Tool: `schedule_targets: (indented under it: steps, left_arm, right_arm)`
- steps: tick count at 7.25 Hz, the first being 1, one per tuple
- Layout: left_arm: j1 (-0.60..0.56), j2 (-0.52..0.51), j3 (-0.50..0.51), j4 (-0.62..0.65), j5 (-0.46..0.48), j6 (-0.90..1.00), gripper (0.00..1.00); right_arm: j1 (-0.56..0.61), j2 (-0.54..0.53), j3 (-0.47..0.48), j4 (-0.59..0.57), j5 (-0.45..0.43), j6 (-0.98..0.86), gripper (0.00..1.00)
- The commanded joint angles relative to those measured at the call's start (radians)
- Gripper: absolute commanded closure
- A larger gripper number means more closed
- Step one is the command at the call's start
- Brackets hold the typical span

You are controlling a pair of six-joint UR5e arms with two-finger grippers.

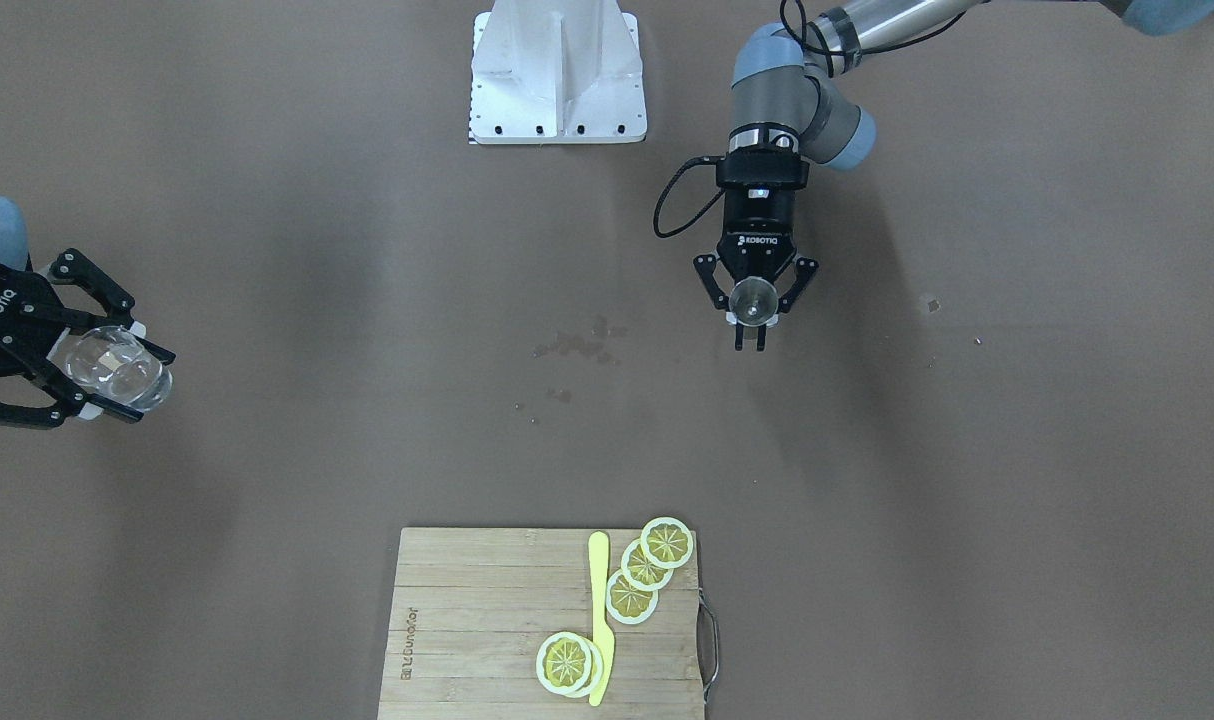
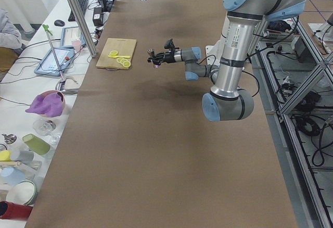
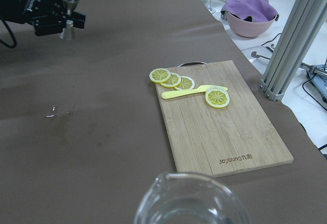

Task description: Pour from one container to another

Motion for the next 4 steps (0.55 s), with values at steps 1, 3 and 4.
schedule_targets:
  steps: [1, 3, 4]
  left_arm:
    - [-0.107, -0.165, 0.133, 0.000, -0.077, 0.032, 1.00]
    - [-0.128, -0.268, 0.245, -0.017, -0.100, 0.080, 1.00]
    - [-0.185, -0.268, 0.244, -0.055, -0.257, 0.084, 1.00]
  right_arm:
    - [0.023, 0.009, 0.025, -0.045, 0.049, -0.007, 1.00]
    - [0.002, 0.021, 0.085, -0.117, 0.047, -0.010, 1.00]
    - [-0.013, 0.053, 0.102, -0.145, 0.049, -0.013, 1.00]
